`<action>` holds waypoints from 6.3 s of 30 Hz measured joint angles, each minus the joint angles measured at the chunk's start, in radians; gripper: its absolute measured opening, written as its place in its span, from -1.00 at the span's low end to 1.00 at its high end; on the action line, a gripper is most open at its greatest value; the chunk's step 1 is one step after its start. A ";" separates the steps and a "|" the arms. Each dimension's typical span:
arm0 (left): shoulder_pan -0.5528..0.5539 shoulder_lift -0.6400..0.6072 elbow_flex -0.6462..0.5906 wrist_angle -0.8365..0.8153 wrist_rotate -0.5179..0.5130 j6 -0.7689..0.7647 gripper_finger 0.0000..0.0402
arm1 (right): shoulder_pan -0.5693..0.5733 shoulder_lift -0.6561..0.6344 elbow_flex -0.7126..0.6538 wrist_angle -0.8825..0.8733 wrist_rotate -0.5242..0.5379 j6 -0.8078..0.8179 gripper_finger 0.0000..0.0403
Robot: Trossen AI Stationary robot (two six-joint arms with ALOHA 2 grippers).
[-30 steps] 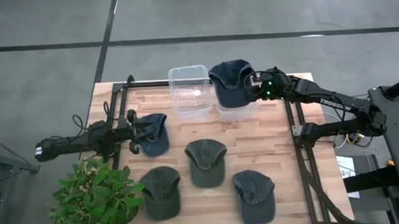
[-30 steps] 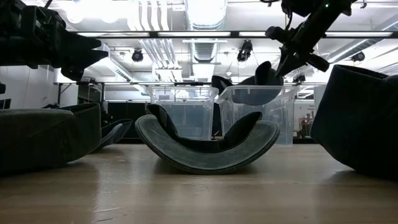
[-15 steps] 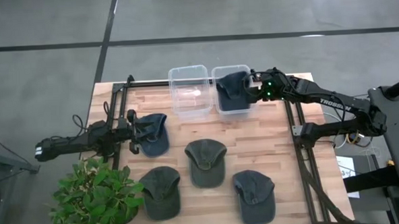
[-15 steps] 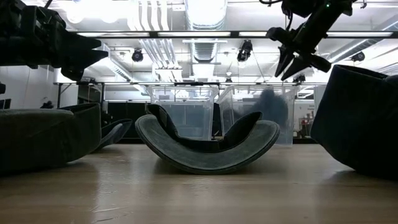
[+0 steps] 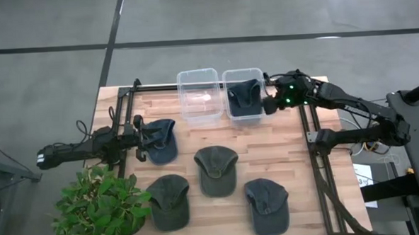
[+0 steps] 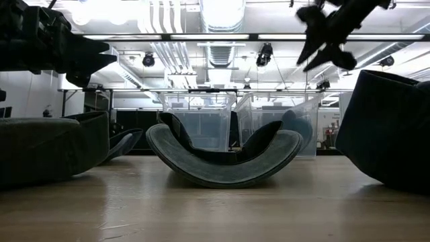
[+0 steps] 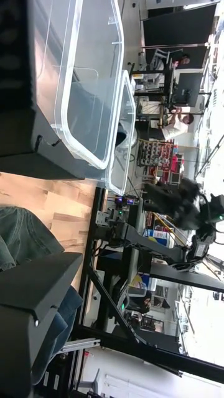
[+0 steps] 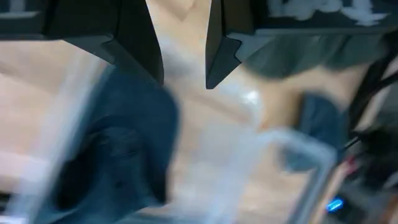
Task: Pick & Place hat
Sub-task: Put the bottom blue cap into the right transparent bin
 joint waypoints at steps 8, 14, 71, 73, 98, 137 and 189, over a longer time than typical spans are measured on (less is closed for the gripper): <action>0.000 0.000 0.000 0.000 0.000 0.000 -0.04 | 0.204 -0.160 0.017 -0.039 -0.147 0.084 -0.55; 0.000 0.000 0.000 0.000 0.000 0.005 -0.04 | 0.471 -0.215 0.005 -0.044 -0.120 0.248 -0.62; 0.000 0.000 0.000 0.000 0.000 0.000 -0.04 | 1.275 0.508 -0.048 -0.044 -0.062 1.182 0.13; 0.000 0.000 0.000 0.000 0.000 0.000 -0.04 | 1.275 0.511 -0.064 -0.040 -0.062 1.182 0.13; 0.000 0.000 0.000 0.014 0.000 0.000 -0.04 | 1.275 0.488 -0.218 0.207 0.071 1.234 -0.50; 0.000 0.000 0.000 0.036 0.001 -0.004 -0.04 | 1.276 -0.259 -0.125 0.273 0.810 0.262 -0.94; 0.000 0.000 0.000 0.037 0.000 -0.004 -0.04 | 1.184 -0.322 -0.127 0.790 1.117 0.003 -0.94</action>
